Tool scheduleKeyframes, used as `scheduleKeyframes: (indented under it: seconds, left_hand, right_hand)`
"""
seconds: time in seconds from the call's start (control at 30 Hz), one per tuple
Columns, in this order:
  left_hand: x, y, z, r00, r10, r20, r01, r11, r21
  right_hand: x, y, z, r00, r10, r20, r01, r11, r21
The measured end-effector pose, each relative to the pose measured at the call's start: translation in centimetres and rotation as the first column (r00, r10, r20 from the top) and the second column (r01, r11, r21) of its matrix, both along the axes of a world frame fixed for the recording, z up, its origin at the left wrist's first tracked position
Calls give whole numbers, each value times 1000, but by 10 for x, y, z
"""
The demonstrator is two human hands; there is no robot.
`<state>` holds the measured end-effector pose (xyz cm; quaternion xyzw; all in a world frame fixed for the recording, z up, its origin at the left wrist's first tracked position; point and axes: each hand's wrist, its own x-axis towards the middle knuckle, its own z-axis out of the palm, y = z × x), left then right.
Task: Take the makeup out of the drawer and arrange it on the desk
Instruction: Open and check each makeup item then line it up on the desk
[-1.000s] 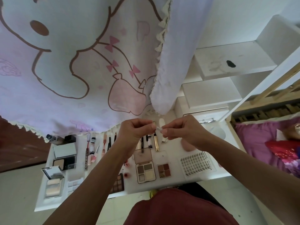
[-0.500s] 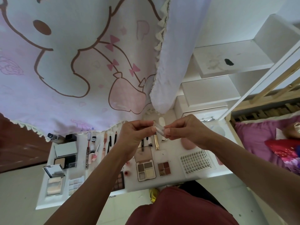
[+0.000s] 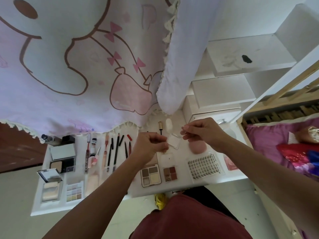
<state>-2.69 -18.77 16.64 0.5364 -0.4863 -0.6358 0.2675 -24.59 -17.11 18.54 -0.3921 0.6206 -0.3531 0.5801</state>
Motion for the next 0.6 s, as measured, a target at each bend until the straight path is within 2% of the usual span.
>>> scheduleKeyframes:
  seconds: [0.17, 0.3, 0.37, 0.47, 0.6]
  left_hand:
    - [-18, 10, -41, 986, -30, 165, 26, 999, 31]
    - [-29, 17, -73, 952, -124, 280, 93, 988, 121]
    - [-32, 18, -87, 925, -160, 346, 113, 982, 152]
    - [-35, 20, -98, 873, -204, 442, 137, 974, 178]
    - [-37, 20, -106, 855, -189, 483, 110, 976, 187]
  right_hand:
    - [-11, -6, -37, 998, 12, -60, -6, 995, 102]
    - [-15, -12, -69, 965, 136, -225, -110, 986, 127]
    - [-17, -20, -89, 909, 239, -340, -206, 970, 132]
    - [-19, -31, -116, 762, 385, -521, -370, 919, 137]
    - [-14, -48, -133, 621, 514, -592, -516, 836, 185]
